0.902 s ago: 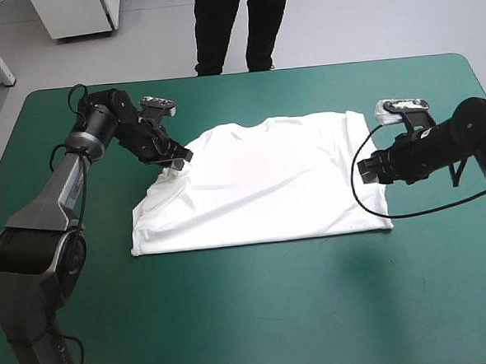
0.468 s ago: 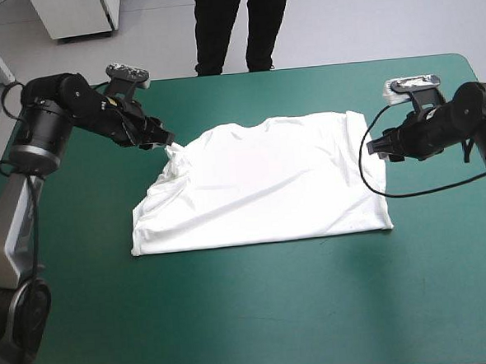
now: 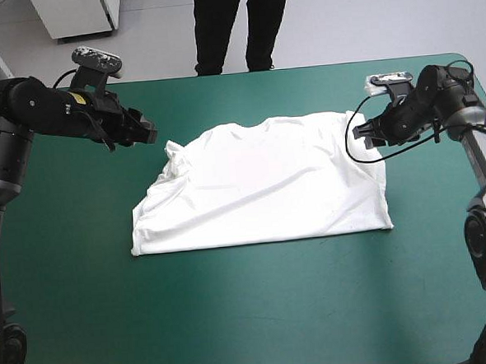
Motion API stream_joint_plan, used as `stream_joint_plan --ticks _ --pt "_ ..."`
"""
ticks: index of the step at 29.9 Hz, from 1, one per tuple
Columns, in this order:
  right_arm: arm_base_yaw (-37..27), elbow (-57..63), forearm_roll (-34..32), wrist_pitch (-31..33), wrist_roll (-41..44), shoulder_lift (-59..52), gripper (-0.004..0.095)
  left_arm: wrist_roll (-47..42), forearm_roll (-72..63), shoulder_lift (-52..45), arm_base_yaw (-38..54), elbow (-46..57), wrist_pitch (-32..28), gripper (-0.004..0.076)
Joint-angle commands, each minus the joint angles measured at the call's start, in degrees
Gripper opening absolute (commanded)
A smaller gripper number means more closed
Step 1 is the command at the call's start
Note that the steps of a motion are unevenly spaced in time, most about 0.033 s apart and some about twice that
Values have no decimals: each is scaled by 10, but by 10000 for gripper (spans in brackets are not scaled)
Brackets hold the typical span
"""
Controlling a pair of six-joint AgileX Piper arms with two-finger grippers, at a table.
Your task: Fold the cloth
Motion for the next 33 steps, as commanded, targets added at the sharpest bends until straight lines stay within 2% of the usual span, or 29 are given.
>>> stream_joint_plan --ticks 1,22,24,27,31,32,33 --pt "-1 -23 11 -15 -1 2 496 -5 -13 -30 -1 -15 -3 348" --pt "-26 -26 11 -17 -1 82 496 -5 -13 -32 -1 -15 11 348" --pt "-29 -26 17 -17 -1 83 474 -5 -13 -35 -1 -15 12 348" --pt "-29 -26 20 -16 -2 86 342 -5 -13 -39 -1 -15 12 346" --pt "-29 -26 51 -11 -27 88 23 -5 -13 -46 -1 -15 12 344" --pt "-29 -26 60 -10 -30 88 -14 -5 -13 -47 -1 -15 12 344" --pt "-29 -26 64 -9 -30 88 -10 -5 -13 -48 -1 -15 12 344"
